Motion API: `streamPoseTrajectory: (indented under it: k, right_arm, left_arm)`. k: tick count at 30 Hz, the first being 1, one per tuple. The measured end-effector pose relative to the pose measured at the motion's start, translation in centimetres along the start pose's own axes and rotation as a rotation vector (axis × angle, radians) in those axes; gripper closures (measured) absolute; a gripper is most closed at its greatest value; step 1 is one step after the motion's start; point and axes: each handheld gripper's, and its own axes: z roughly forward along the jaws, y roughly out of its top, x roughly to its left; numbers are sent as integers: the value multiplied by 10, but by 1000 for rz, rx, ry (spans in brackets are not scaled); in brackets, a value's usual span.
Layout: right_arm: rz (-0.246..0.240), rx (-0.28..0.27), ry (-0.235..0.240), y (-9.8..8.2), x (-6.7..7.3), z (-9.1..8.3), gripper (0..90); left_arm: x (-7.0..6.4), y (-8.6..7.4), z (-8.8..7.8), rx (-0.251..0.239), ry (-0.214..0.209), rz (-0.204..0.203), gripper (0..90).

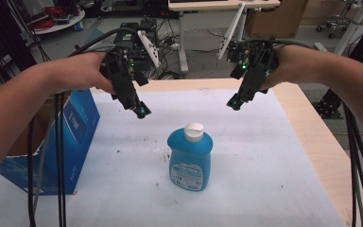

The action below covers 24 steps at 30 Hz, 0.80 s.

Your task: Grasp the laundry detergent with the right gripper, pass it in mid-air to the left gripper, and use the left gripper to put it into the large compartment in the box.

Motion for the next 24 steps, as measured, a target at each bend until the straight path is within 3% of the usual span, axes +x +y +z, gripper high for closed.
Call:
streamPoseTrajectory:
  k: [8, 13, 18, 24]
  right_arm:
    - [-8, 13, -20, -2, 8, -8, 16]
    - [-9, 9, -34, -2, 23, -16, 15]
    - [27, 6, -47, -8, 40, -20, 16]
    - [83, -69, -12, -25, 64, -22, 16]
  left_arm:
    - [-3, 0, -3, 2, -10, 17, 16]
    - [-4, -1, -3, 1, -16, 30, 16]
    - [-6, -2, -2, 2, -24, 33, 16]
    - [-9, -2, -2, -3, -36, 44, 16]
